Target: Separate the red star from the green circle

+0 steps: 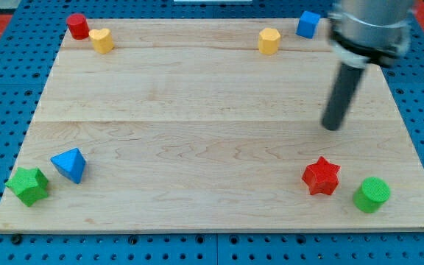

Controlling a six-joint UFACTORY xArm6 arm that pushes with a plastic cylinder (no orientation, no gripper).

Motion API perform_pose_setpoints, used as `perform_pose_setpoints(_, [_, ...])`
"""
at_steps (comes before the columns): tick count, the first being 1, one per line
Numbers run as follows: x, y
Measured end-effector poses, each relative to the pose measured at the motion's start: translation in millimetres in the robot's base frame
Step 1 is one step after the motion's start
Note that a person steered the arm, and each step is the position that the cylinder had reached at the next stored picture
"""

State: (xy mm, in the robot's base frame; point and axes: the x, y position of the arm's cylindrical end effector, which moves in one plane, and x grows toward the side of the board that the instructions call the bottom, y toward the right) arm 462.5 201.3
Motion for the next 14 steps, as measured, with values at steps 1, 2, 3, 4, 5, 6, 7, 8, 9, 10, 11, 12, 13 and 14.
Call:
perform_pose_setpoints(1, [42.8, 44.0])
perform_pose_setpoints(2, [84.8, 94.3])
perform_pose_setpoints(3, [115.1, 86.1])
perform_pose_setpoints(4, [120.6, 52.7])
perform_pose_setpoints(5, [121.0, 47.9])
perform_pose_setpoints(6, [117.6, 1.5])
perform_pose_setpoints(7, [108.6, -52.1])
perform_pose_setpoints(8, [99.0, -86.6])
perform_pose_setpoints(9, [76.1, -110.3])
perform_pose_setpoints(10, [39.7, -138.6])
perform_pose_setpoints(11, [-6.8, -171.9])
perform_pose_setpoints(12, [-47.9, -202.9])
perform_pose_setpoints(13, [-79.9, -213.3])
perform_pose_setpoints(14, [-122.9, -213.4])
